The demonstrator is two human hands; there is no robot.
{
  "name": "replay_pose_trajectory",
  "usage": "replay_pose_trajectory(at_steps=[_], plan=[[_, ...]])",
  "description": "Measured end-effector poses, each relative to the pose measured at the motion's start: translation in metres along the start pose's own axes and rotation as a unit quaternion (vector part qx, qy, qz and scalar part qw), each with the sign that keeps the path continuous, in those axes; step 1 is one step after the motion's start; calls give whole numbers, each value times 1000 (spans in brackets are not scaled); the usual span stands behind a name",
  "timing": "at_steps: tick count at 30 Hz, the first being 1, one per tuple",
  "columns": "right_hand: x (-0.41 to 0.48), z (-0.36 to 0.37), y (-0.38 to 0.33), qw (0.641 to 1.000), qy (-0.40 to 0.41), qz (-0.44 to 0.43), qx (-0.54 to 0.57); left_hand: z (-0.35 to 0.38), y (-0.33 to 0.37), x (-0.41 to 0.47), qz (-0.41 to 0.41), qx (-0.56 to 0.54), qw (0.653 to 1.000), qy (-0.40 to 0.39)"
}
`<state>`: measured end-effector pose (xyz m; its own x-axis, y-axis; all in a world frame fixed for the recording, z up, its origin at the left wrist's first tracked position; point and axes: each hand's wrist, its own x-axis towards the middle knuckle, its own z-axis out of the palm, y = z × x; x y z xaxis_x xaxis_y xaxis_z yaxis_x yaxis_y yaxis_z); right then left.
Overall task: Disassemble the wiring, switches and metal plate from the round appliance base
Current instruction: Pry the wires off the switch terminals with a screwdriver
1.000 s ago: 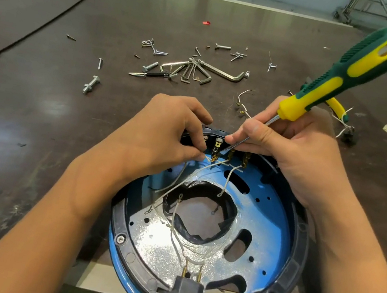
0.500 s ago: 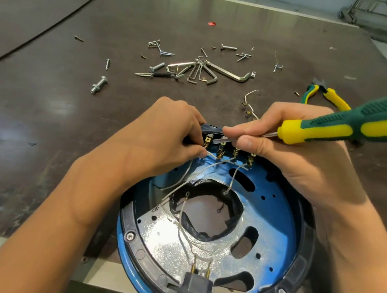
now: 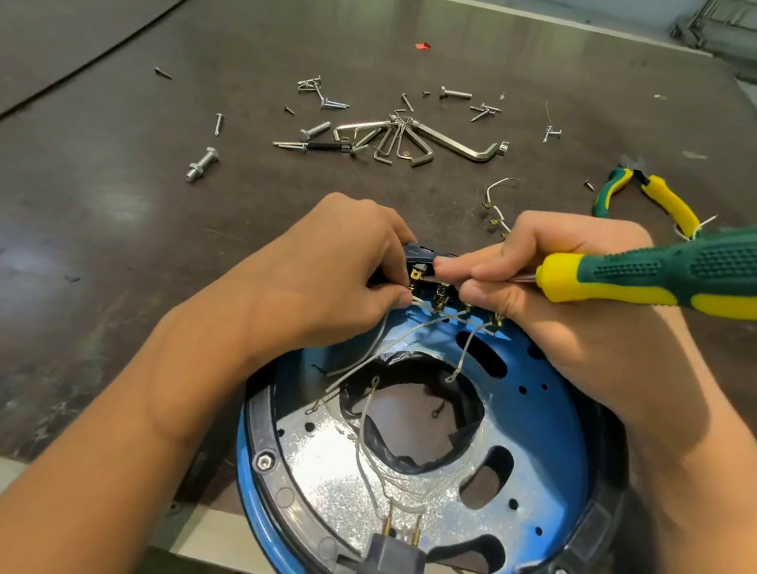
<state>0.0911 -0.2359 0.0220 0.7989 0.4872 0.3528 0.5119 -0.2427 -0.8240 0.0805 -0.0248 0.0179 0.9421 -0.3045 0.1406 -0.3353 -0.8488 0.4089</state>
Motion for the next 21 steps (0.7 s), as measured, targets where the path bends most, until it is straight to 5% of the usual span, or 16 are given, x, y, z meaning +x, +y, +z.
replay_pose_trajectory(at_steps=[13,21], plan=[[9,15,12,997,-32,-3,-67,-1,1,1,-8,-9,1000,-3],[7,15,-3,995,77,53,18,-1,2,1,-12,-2,1000,-8]])
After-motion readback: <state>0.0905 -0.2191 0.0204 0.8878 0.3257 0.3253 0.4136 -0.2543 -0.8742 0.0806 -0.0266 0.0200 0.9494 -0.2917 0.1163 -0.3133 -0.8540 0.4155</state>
